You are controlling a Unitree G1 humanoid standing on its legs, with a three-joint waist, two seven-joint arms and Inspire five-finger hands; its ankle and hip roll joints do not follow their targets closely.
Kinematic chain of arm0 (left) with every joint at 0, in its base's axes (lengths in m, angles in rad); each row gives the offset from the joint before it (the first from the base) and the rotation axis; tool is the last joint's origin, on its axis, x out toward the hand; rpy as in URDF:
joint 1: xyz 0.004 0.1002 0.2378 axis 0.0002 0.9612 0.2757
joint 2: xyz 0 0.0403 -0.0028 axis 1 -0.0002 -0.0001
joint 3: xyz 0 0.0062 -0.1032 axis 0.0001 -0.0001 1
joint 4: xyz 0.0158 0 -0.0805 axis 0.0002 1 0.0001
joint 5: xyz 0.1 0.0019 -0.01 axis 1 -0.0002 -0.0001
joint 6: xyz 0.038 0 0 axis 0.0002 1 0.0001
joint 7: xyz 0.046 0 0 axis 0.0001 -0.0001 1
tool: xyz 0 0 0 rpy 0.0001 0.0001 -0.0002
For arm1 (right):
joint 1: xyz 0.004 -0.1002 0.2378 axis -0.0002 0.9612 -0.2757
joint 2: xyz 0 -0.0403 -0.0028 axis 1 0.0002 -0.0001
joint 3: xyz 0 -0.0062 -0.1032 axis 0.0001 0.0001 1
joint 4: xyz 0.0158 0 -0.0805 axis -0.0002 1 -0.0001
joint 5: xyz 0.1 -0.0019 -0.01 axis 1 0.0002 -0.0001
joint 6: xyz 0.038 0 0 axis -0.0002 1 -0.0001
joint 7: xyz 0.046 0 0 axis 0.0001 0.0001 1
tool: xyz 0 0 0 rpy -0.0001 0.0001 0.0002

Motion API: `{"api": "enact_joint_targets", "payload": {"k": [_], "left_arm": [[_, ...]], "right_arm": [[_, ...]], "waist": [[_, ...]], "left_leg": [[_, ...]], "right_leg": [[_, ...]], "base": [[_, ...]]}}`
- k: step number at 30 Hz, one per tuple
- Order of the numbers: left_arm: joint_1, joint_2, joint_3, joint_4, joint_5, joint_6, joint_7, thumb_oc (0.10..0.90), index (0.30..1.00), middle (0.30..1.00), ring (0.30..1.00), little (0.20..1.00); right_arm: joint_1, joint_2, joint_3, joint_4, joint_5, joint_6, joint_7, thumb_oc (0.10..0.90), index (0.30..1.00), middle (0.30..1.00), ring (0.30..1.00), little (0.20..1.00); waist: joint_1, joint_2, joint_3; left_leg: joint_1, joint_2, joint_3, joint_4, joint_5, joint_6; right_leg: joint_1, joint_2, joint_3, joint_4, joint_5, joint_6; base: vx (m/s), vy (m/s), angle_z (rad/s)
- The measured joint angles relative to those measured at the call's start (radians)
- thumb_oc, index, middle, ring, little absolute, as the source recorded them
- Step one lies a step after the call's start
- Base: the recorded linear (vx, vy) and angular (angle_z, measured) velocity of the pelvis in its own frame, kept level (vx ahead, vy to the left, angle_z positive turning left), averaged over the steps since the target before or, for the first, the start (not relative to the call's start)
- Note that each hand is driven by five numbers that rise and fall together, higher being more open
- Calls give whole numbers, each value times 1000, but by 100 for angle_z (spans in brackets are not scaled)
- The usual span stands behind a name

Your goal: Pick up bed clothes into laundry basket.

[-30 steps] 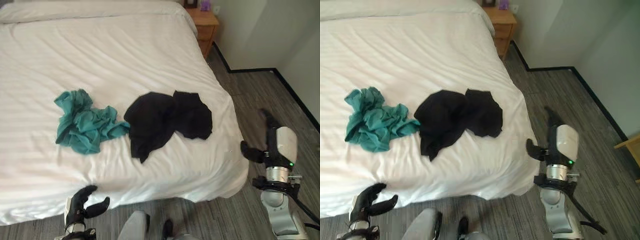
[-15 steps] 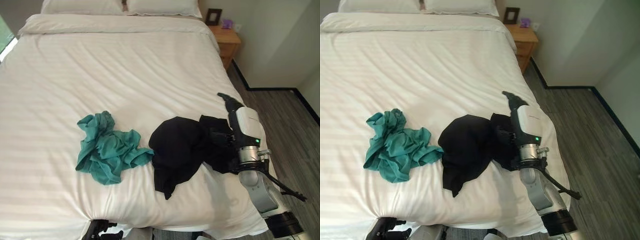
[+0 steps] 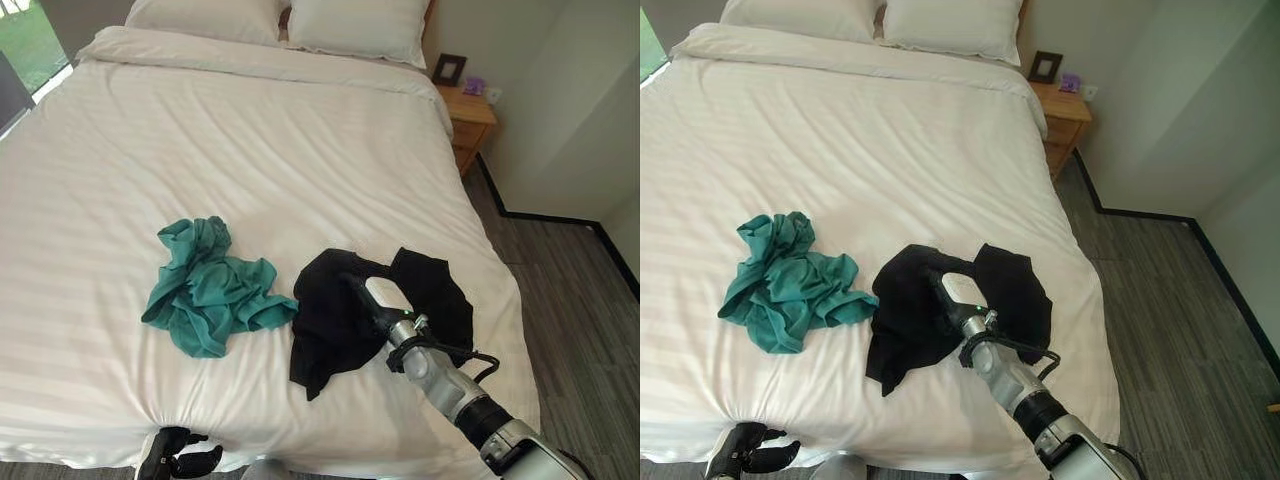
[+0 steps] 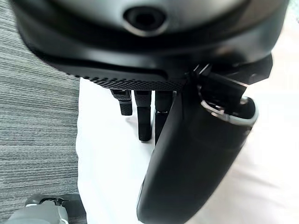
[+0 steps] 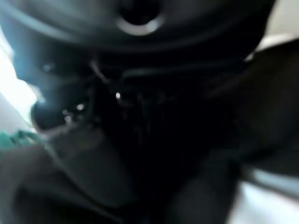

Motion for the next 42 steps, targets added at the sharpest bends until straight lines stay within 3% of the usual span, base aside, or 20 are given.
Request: {"api": "enact_joint_targets", "payload": {"k": [1,3,8,9,10,12,14,15,18,19,21,24,27,29,31,33,34,37,39,42], "left_arm": [[-4,-1,0,16,0,-1,0,800,900,900,900,900],[-48,-5,-6,113,-5,10,-10,800,900,900,900,900],[-113,5,-39,171,-40,52,-44,800,900,900,900,900],[-90,34,-40,101,-49,81,-64,800,900,900,900,900],[14,125,-41,-95,-58,101,-109,800,900,900,900,900],[136,263,-29,-278,-60,125,-172,800,900,900,900,900],[299,449,77,-439,-80,104,-237,800,900,900,900,900],[466,582,274,-567,-120,62,-289,800,900,900,900,900],[515,677,537,-517,-225,19,-306,800,900,900,900,900],[513,697,619,-479,-260,-2,-312,800,900,900,900,900],[472,701,638,-438,-301,-25,-315,800,900,900,900,900],[477,714,534,-474,-322,-28,-404,800,900,900,900,900],[459,711,611,-537,-311,-48,-390,800,900,900,900,900],[186,669,643,-334,-313,-65,-195,800,900,900,900,900],[-113,611,583,-206,-268,-63,-18,800,900,900,900,900],[-471,582,328,-101,-143,-32,181,800,900,900,900,900],[-575,603,183,-77,-66,0,213,800,900,900,900,900],[-707,560,-8,-58,122,15,222,800,900,900,900,900],[-768,522,-118,-23,187,25,236,800,900,900,900,900],[-761,441,-134,1,209,41,237,800,900,900,900,900]], "right_arm": [[-16,23,-3,49,3,-4,-11,400,300,300,300,300],[-110,110,-21,212,28,-2,-39,400,300,300,300,300],[-170,110,-56,287,82,0,-31,400,300,300,300,300],[-167,99,-56,277,82,-1,-30,400,300,300,300,300],[-154,80,-56,252,83,-4,-28,400,300,300,300,300],[-120,50,-84,216,88,-22,-23,400,300,300,300,300],[-64,12,-140,198,109,-50,-16,400,300,300,300,300],[-37,-14,-178,196,129,-76,-7,400,300,300,300,300],[-3,-89,-178,197,150,-93,8,400,300,300,300,300],[1,-121,-179,197,159,-107,17,400,300,300,300,300],[11,-151,-183,198,164,-121,21,400,300,300,300,300],[15,-186,-190,202,186,-140,35,400,300,300,300,300],[91,-184,-308,201,197,-150,33,400,300,300,300,300],[103,-163,-330,206,197,-124,5,400,300,300,300,300],[93,-145,-291,206,197,-96,-41,400,300,300,300,300],[69,-99,-249,214,191,-65,-89,400,300,300,300,300],[32,-45,-226,239,188,-65,-97,400,300,300,300,300],[32,68,-161,230,186,-88,-101,400,300,300,300,300],[44,104,-137,221,185,-109,-98,400,300,300,300,300],[63,134,-133,193,185,-128,-94,400,300,300,300,300]], "waist": [[5,2,-3],[-10,7,-22],[-2,-7,-42],[1,-6,-42],[3,-6,-40],[18,0,-40],[50,21,-35],[81,21,-36],[109,92,-55],[107,128,-63],[111,189,-90],[128,225,-99],[148,206,-105],[159,207,-119],[130,217,-124],[99,200,-128],[69,177,-128],[-76,113,-116],[-132,85,-111],[-182,84,-105]], "left_leg": [[1,3,0,-6,2,-3],[2,12,-5,-13,4,-8],[-10,21,-21,-24,8,-14],[-14,20,-22,-25,12,-19],[-25,20,-27,-24,10,-16],[-34,20,-28,-24,9,-12],[-33,16,-35,-28,12,-16],[-26,16,-42,-24,6,-10],[-29,-5,-64,-24,6,-11],[-27,-16,-77,-24,6,-10],[-32,-23,-85,-25,8,-12],[-34,-15,-99,-25,14,-22],[-29,-15,-150,-24,13,-20],[-35,-11,-168,-20,13,-22],[-52,-12,-166,-10,21,-31],[-68,1,-135,-9,35,-50],[-78,11,-105,-11,41,-56],[-70,15,-54,-23,43,-57],[-49,19,-21,-24,34,-40],[-37,23,-3,-24,35,-31]], "right_leg": [[-1,1,-5,-1,2,-2],[-1,10,-16,-5,2,-2],[-6,11,-40,-8,-5,-9],[-9,9,-42,-8,-5,-9],[-16,8,-47,-8,-8,-6],[-25,7,-50,-7,-10,-3],[-13,-1,-76,-7,-15,1],[-7,0,-87,-7,-17,7],[4,-21,-111,-7,-21,13],[14,-33,-131,-7,-21,14],[16,-39,-139,-8,-21,15],[24,-31,-154,-8,-21,15],[53,-25,-203,-2,-41,18],[50,-19,-208,5,-51,13],[29,-23,-208,32,-53,10],[-11,-21,-192,65,-59,5],[-44,-19,-176,70,-55,0],[-52,-21,-178,27,-26,3],[-49,-23,-177,15,-11,5],[-39,-12,-150,-1,36,-13]], "base": [[0,0,0],[7,-4,2],[-4,-12,12],[-4,-39,11],[-9,-28,9],[5,-40,11],[19,-70,17],[0,-29,17],[14,-28,24],[8,-30,20],[7,-25,17],[22,-71,12],[52,-53,49],[0,-26,24],[1,-15,9],[2,-8,-23],[7,-5,-91],[8,3,-68],[-12,38,-47],[-28,26,-30]]}}
